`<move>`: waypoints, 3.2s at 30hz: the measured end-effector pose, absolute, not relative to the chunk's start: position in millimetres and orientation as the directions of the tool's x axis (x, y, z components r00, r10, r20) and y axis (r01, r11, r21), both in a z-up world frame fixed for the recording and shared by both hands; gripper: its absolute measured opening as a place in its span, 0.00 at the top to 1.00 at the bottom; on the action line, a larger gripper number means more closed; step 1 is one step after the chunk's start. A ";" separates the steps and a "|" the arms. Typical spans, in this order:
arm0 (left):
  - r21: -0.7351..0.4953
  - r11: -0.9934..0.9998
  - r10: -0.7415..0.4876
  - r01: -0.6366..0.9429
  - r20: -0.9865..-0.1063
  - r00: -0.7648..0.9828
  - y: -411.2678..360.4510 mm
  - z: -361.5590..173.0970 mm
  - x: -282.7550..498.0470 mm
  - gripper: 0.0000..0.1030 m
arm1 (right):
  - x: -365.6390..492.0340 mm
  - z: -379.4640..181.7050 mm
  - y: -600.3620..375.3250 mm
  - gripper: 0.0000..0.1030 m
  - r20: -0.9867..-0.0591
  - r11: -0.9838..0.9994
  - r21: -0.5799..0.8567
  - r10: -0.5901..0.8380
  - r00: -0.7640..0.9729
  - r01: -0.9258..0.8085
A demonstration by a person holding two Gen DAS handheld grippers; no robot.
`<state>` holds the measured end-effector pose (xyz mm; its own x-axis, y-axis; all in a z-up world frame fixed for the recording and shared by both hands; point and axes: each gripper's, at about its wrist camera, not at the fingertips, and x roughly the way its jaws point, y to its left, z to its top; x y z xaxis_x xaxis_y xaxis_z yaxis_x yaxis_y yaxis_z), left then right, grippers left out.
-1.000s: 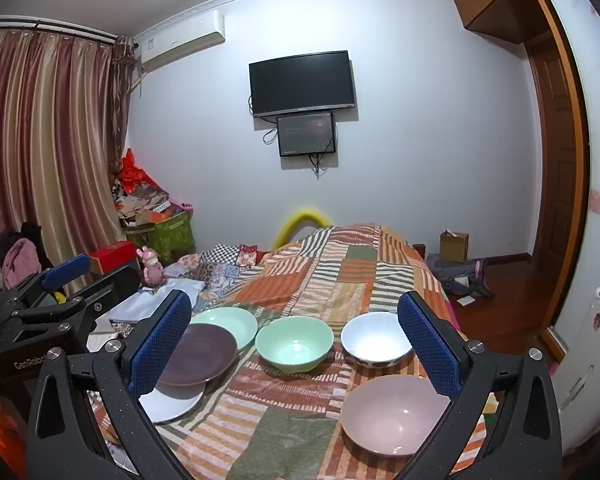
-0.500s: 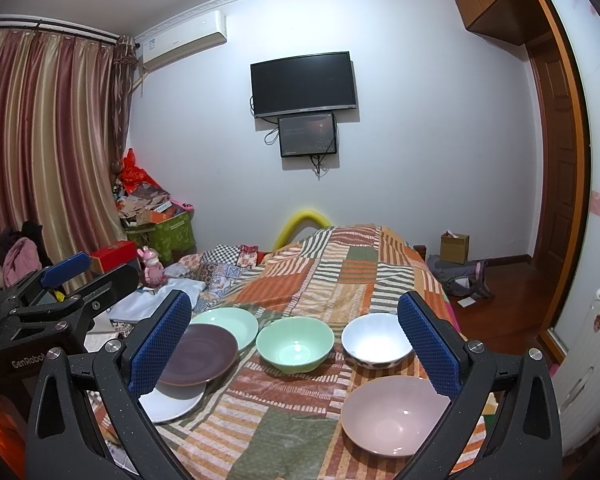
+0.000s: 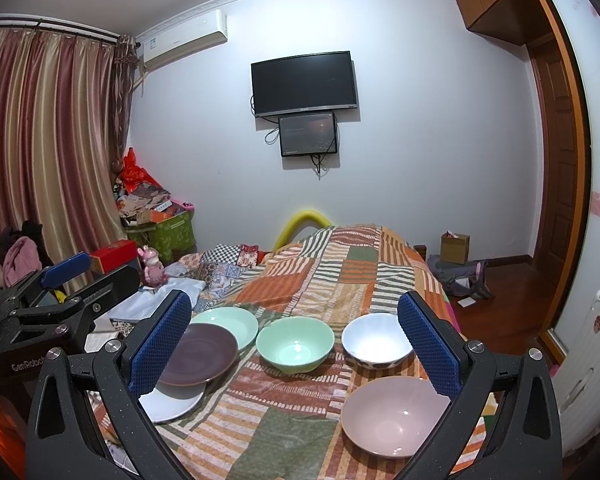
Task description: Organize plates and bowls
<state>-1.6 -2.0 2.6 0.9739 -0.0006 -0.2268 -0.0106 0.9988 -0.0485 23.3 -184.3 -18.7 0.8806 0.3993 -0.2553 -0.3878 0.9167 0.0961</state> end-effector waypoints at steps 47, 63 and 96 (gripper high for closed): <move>-0.026 0.966 0.184 -0.258 -0.632 0.753 184.3 -126.9 104.0 0.29 | 145.7 -147.3 -50.5 0.24 -0.656 0.834 0.136 0.480 0.583 -0.534; -0.117 0.957 0.072 -0.267 -0.792 0.606 246.7 -197.5 158.2 0.50 | 187.7 -197.6 -7.5 0.53 -0.778 0.818 0.217 0.474 0.412 -0.532; -0.198 0.962 -0.057 -0.186 -0.816 0.575 243.8 -216.9 172.6 0.71 | 203.3 -212.8 6.2 0.72 -0.788 0.816 0.232 0.477 0.389 -0.529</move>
<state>172.6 243.8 -216.9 0.5750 -0.0568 -0.8162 -0.1865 0.9622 -0.1983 203.3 6.2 -212.8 0.3894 0.4765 -0.7882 -0.5289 0.8163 0.2322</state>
